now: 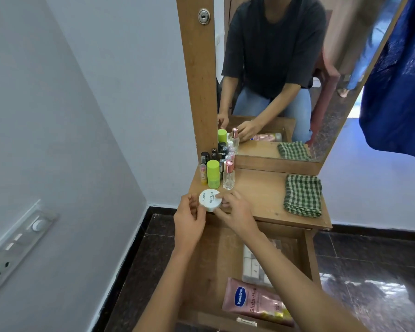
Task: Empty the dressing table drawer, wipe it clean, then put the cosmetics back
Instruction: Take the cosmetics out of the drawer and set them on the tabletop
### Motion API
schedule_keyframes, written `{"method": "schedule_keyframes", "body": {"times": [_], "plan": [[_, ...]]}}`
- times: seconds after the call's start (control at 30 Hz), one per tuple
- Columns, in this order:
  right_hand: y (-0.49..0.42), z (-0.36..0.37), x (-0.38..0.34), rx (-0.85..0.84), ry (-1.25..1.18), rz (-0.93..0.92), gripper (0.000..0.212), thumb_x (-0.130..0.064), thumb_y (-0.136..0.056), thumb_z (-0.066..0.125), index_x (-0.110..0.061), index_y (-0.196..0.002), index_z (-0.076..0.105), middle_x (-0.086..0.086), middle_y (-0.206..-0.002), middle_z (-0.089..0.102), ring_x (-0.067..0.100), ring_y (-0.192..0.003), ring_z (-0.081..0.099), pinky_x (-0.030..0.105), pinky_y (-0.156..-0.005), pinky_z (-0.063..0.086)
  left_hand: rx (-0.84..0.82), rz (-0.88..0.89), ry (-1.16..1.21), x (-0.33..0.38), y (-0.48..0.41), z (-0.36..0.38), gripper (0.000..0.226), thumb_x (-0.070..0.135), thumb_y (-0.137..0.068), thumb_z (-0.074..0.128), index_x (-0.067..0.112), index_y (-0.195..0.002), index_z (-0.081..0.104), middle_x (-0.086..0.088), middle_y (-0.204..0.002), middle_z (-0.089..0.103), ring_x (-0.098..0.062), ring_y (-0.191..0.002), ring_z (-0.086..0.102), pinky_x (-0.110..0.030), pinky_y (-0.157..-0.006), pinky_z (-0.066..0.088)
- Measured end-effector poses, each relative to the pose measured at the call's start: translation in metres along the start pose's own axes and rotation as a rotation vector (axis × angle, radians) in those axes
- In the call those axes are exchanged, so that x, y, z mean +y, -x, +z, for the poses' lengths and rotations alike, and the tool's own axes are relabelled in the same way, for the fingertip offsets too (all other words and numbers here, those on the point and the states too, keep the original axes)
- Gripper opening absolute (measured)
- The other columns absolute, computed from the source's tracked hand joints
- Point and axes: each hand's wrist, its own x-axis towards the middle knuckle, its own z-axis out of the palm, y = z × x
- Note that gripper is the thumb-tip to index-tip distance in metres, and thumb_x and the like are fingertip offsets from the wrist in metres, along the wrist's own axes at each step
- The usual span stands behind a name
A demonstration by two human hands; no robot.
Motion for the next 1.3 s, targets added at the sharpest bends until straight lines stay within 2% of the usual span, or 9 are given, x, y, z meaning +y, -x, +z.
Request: {"method": "schedule_keyframes", "body": {"times": [0.07, 0.17, 0.27, 0.33, 0.47, 0.6, 0.87, 1.13, 1.3], "plan": [[-0.005, 0.006, -0.002, 0.0, -0.022, -0.006, 0.034, -0.007, -0.077, 0.072, -0.008, -0.111, 0.067, 0.006, -0.109, 0.06, 0.013, -0.092, 0.06, 0.021, -0.086, 0.053, -0.042, 0.003, 0.011, -0.004, 0.0, -0.003, 0.036, 0.02, -0.083, 0.072, 0.024, -0.113, 0.054, 0.009, -0.104, 0.065, -0.003, -0.092, 0.062, -0.015, -0.074, 0.051], [-0.007, 0.007, -0.002, 0.03, -0.077, 0.038, 0.035, 0.0, -0.077, 0.07, -0.007, -0.111, 0.066, 0.008, -0.107, 0.063, 0.015, -0.092, 0.063, 0.011, -0.083, 0.05, -0.079, 0.009, -0.096, -0.009, -0.004, 0.001, 0.053, 0.039, -0.075, 0.077, 0.025, -0.12, 0.054, 0.01, -0.11, 0.062, -0.009, -0.1, 0.058, -0.026, -0.08, 0.052], [-0.008, 0.001, 0.002, 0.25, -0.128, 0.179, 0.038, -0.005, -0.077, 0.073, -0.008, -0.112, 0.059, 0.002, -0.104, 0.056, 0.013, -0.085, 0.06, 0.008, -0.073, 0.05, -0.053, 0.01, -0.298, -0.007, -0.01, 0.01, 0.064, 0.049, -0.073, 0.075, 0.024, -0.126, 0.05, 0.007, -0.12, 0.057, -0.015, -0.114, 0.049, -0.037, -0.095, 0.044], [-0.015, -0.003, 0.007, 0.359, -0.14, 0.269, 0.042, -0.01, -0.075, 0.077, -0.007, -0.111, 0.055, 0.001, -0.105, 0.051, 0.014, -0.084, 0.057, 0.011, -0.071, 0.051, -0.019, -0.011, -0.343, -0.005, -0.012, 0.015, 0.063, 0.049, -0.075, 0.073, 0.023, -0.127, 0.049, 0.005, -0.121, 0.057, -0.017, -0.115, 0.048, -0.039, -0.097, 0.038], [-0.039, -0.005, 0.016, 0.321, -0.154, 0.318, 0.043, -0.013, -0.07, 0.081, -0.009, -0.105, 0.057, 0.007, -0.101, 0.058, 0.015, -0.083, 0.056, 0.016, -0.071, 0.049, 0.037, -0.062, -0.356, -0.001, -0.017, 0.021, 0.062, 0.047, -0.077, 0.073, 0.022, -0.128, 0.048, 0.004, -0.124, 0.057, -0.017, -0.117, 0.049, -0.043, -0.1, 0.033], [-0.05, 0.0, 0.024, 0.3, -0.109, 0.271, 0.029, -0.009, -0.072, 0.078, -0.01, -0.096, 0.061, 0.011, -0.093, 0.064, 0.013, -0.074, 0.057, 0.009, -0.064, 0.045, 0.074, -0.057, -0.355, 0.0, -0.019, 0.024, 0.059, 0.04, -0.08, 0.072, 0.019, -0.129, 0.047, 0.003, -0.127, 0.053, -0.016, -0.119, 0.049, -0.041, -0.102, 0.029], [-0.051, 0.002, 0.021, 0.312, -0.176, 0.245, 0.028, -0.001, -0.077, 0.073, -0.005, -0.102, 0.062, -0.002, -0.084, 0.063, -0.005, -0.07, 0.055, 0.002, -0.066, 0.045, 0.104, -0.058, -0.374, -0.001, -0.019, 0.028, 0.052, 0.031, -0.083, 0.068, 0.016, -0.128, 0.048, -0.001, -0.129, 0.051, -0.018, -0.119, 0.049, -0.036, -0.098, 0.026], [-0.051, 0.005, 0.019, 0.325, -0.193, 0.238, 0.021, -0.004, -0.077, 0.072, -0.008, -0.096, 0.063, 0.001, -0.081, 0.064, 0.006, -0.07, 0.056, 0.007, -0.065, 0.045, 0.082, -0.043, -0.409, 0.002, -0.02, 0.026, 0.05, 0.028, -0.083, 0.069, 0.014, -0.127, 0.048, -0.003, -0.13, 0.052, -0.022, -0.118, 0.05, -0.04, -0.097, 0.03], [-0.047, -0.001, 0.019, 0.329, -0.249, 0.265, 0.026, -0.006, -0.075, 0.075, -0.007, -0.097, 0.061, 0.003, -0.081, 0.063, 0.012, -0.072, 0.057, 0.014, -0.066, 0.049, 0.048, -0.051, -0.404, 0.008, -0.017, 0.021, 0.058, 0.03, -0.081, 0.071, 0.013, -0.129, 0.044, -0.004, -0.128, 0.051, -0.023, -0.118, 0.05, -0.042, -0.1, 0.031]]}}
